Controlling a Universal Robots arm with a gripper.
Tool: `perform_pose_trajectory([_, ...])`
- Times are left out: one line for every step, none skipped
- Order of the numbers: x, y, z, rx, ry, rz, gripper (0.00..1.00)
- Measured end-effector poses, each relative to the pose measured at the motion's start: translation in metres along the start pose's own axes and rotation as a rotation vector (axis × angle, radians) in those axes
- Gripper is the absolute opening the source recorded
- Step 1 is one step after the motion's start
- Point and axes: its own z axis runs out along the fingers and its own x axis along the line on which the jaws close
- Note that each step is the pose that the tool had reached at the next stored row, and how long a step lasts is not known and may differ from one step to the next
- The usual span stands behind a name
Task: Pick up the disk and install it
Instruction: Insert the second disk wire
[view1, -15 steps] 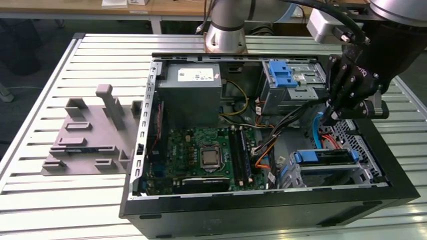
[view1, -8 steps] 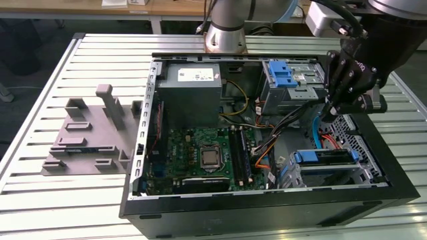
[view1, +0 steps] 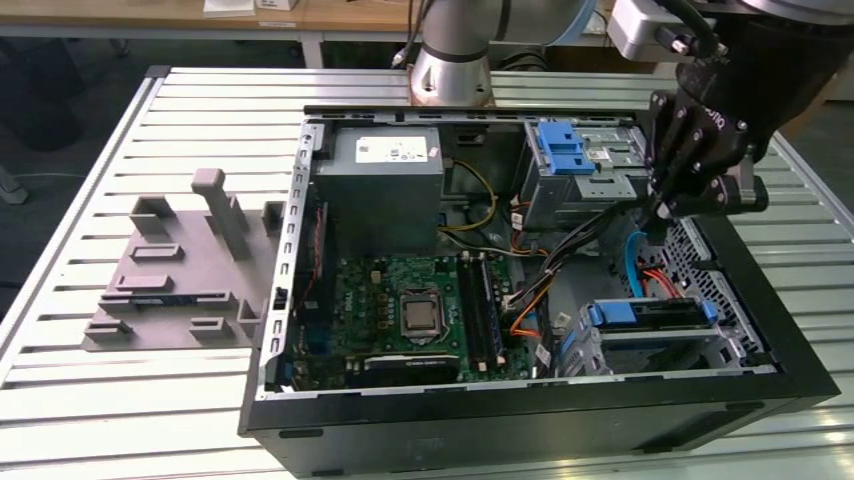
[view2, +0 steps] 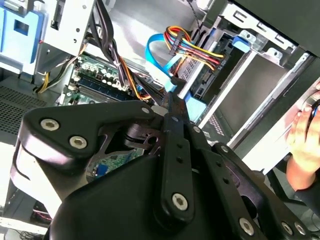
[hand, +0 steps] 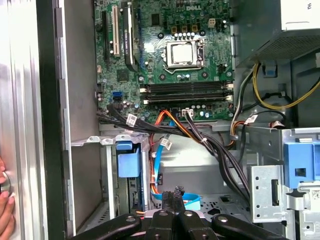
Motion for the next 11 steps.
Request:
perform_pose_trajectory([-0.0011,0.0001,0.0000,0.0000,0.0003,0.000,0.11])
perform_pose_trajectory([-0.0020,0.0002,0.0000,0.0000,0.0004,0.000,0.11])
perform_pose_trajectory([-0.0026,0.0002,0.0000,0.0001,0.0005,0.000,0.11])
perform_pose_trajectory([-0.0029,0.0002,0.0002,0.0000,0.0005,0.000,0.11])
perform_pose_trajectory([-0.0031,0.0001,0.0007,0.0000,0.0002,0.000,0.11])
perform_pose_trajectory([-0.0032,0.0001,0.0012,0.0000,0.0003,0.000,0.11])
perform_pose_trajectory([-0.0034,-0.0001,0.0016,0.0001,0.0005,0.000,0.18])
perform_pose_trajectory([-0.0036,-0.0004,0.0023,0.0001,0.0006,0.000,0.18])
perform_pose_trajectory([-0.0038,-0.0007,0.0030,0.0001,0.0006,0.000,0.18])
perform_pose_trajectory([-0.0040,-0.0010,0.0035,0.0001,0.0007,0.000,0.18])
perform_pose_trajectory([-0.0042,-0.0014,0.0042,0.0000,0.0006,0.000,0.18])
